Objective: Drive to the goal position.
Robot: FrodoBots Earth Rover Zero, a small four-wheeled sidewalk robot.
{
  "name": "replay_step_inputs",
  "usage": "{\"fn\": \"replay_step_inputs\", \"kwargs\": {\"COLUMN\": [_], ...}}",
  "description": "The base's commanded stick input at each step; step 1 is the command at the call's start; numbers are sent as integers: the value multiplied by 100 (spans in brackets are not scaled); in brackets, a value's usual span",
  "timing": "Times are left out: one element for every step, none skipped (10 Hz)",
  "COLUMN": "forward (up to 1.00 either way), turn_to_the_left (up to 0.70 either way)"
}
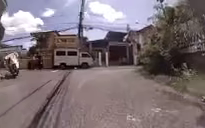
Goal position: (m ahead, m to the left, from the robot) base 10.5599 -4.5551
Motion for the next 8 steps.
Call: {"fn": "replay_step_inputs", "kwargs": {"forward": [70, 70, 70, 70, 70, 70, 70, 70], "turn_to_the_left": [-23, -5, 8, 8, 8, 8, 8, 8]}}
